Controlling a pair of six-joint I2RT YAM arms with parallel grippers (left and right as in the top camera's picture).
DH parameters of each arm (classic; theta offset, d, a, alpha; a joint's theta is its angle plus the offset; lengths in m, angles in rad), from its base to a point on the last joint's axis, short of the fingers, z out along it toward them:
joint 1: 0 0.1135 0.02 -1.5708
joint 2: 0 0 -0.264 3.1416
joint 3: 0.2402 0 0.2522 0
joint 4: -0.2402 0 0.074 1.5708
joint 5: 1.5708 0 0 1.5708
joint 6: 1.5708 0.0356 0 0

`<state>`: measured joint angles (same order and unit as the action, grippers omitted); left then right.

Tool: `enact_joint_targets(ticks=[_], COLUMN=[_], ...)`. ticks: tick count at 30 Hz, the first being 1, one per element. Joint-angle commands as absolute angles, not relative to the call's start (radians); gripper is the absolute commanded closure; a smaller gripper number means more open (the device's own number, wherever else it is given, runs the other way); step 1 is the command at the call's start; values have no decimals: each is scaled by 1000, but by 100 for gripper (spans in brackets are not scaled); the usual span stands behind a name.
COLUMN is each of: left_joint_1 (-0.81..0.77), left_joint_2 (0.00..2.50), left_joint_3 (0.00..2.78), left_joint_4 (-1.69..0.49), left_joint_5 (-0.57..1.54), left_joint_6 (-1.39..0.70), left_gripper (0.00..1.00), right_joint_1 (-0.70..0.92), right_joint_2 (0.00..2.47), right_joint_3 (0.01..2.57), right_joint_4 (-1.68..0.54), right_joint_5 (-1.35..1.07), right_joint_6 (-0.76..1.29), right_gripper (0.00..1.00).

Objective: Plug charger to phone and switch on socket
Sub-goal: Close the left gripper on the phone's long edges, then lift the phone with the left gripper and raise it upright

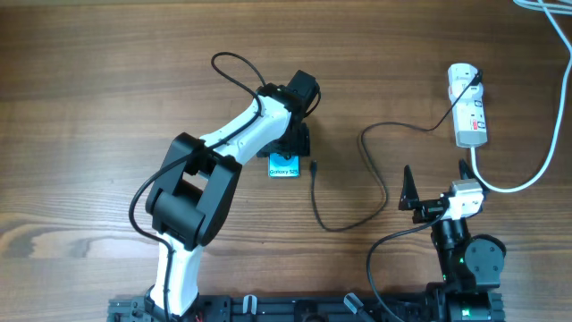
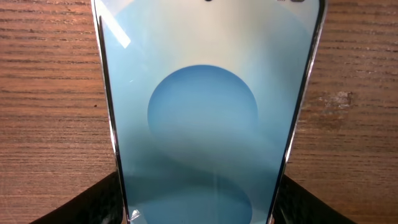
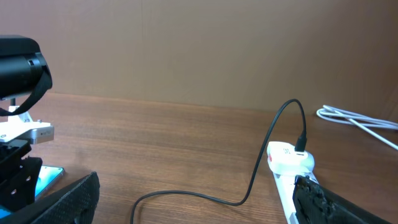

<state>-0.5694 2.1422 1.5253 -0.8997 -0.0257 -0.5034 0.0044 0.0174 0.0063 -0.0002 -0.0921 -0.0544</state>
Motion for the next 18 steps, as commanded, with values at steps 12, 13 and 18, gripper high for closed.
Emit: enact_joint_targets(ticks=[12,13,18], left_joint_1=[-565,-561,-532], left_joint_2=[2164,2148,2082], left_joint_3=[1628,1633,1633], left_joint_4=[-1022,-1027,-1032], left_joint_5=[26,59,216], left_joint_6=[-506,-506,-505], left_gripper=[32,32,34], right_joint_1=[8,8,8], right_joint_2=[10,10,10], right_joint_3=[5,5,5], right_joint_4=[2,2,2], right_joint_5=[-79,-79,-79], right_joint_6=[-50,-50,-51], right_gripper=[0,0,0])
